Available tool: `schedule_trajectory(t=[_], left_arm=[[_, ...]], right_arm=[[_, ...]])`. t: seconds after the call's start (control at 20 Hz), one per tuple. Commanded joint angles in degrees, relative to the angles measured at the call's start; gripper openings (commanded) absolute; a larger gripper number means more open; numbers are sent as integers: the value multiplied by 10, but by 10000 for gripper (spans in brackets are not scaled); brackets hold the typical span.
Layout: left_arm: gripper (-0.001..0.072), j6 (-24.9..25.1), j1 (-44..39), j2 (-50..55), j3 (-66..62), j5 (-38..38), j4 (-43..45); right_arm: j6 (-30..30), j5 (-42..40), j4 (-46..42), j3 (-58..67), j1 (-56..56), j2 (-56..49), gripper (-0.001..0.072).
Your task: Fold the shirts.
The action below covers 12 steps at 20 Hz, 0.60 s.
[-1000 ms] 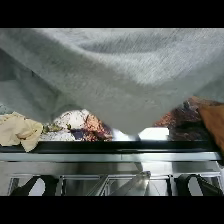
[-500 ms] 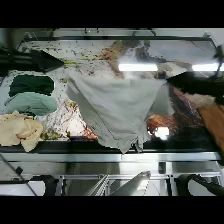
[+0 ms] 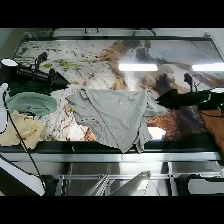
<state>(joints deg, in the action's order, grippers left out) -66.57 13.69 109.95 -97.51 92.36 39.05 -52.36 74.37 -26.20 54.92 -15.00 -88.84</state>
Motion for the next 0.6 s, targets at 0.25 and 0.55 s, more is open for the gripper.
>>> schedule_trajectory(t=[0.25, 0.55], left_arm=[[352, -47, -36, -74, 212, -71, 161], [352, -50, -96, -35, 224, -95, 188]], right_arm=[[-22, -106, -23, -67, 203, -20, 358], [-25, -115, 3, -67, 239, -27, 350]])
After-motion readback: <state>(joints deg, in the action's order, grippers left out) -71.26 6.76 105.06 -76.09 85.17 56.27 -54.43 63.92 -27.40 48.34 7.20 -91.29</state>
